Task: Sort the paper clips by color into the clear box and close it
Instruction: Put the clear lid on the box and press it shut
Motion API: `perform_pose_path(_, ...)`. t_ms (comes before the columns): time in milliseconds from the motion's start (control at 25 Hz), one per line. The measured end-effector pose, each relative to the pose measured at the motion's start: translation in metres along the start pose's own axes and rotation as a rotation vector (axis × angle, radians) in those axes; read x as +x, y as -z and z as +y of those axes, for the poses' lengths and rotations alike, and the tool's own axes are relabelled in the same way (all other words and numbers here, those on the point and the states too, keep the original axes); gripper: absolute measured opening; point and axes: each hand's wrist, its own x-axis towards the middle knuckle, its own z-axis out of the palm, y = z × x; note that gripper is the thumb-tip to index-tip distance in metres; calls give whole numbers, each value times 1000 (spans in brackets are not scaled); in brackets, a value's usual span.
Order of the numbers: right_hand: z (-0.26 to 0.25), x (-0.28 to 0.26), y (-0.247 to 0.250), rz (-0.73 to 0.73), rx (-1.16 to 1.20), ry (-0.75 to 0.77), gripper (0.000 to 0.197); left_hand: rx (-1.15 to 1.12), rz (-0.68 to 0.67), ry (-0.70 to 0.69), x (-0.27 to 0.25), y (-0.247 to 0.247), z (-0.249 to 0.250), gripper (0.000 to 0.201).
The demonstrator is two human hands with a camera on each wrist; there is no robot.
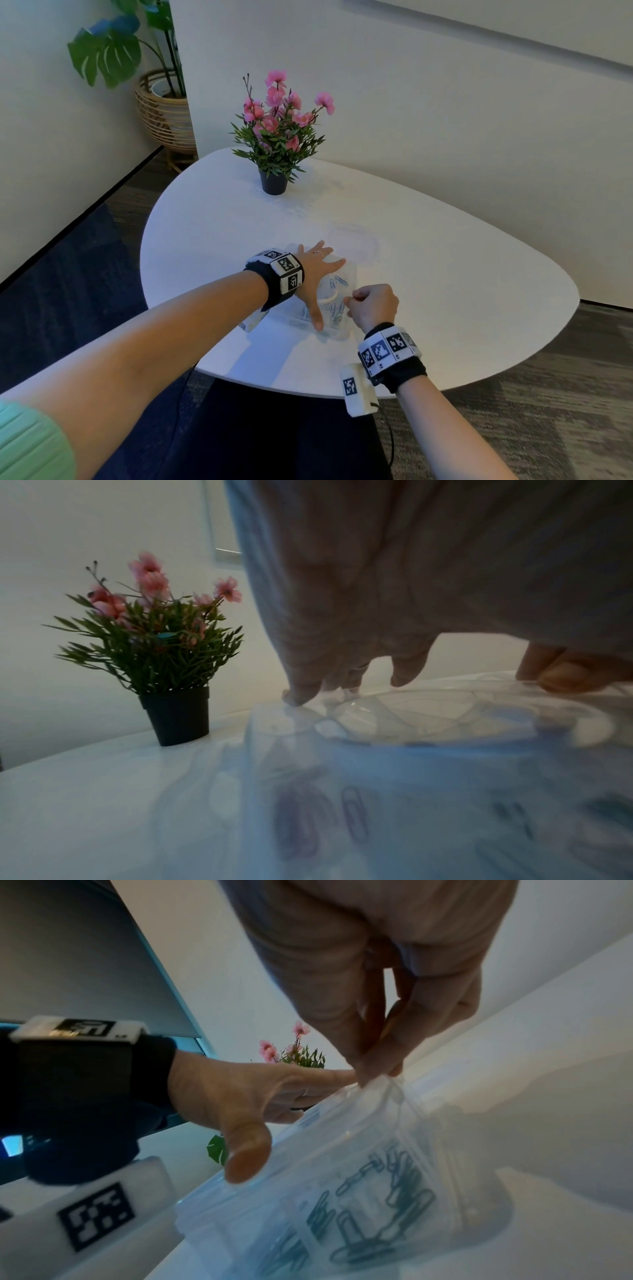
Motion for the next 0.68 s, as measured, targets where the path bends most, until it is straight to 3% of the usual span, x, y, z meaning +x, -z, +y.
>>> perform_pose_path(80, 0, -1, -2, 15, 25, -17, 19, -44, 18, -15, -8, -7, -5, 135)
perform_pose_path(160, 0, 0, -3, 12, 38, -35, 19, -51, 61, -10, -19, -19, -14, 110)
perform_pose_path(280, 1, 2, -3, 10, 51, -54, 17, -249, 295, 102, -40, -46, -34, 61)
perform_pose_path(320, 1, 3, -4, 11, 52, -50, 16, -415, 391, 197, -45, -54, -39, 60)
perform_pose_path(400, 1, 4, -5, 9, 48, -44, 16, -764, 516, 453, -47, -63, -44, 78)
perform_pose_path(480, 0, 4, -6, 0, 47, -41, 16, -937, 491, 633, -44, -65, -43, 70)
perform_pose_path(600, -1, 5, -5, -5, 35, -32, 17, -1118, 444, 634, -42, -62, -40, 40)
perform_pose_path(680, -1, 4, -5, 0, 31, -12, 15, -1148, 462, 637, -41, -61, -39, 38)
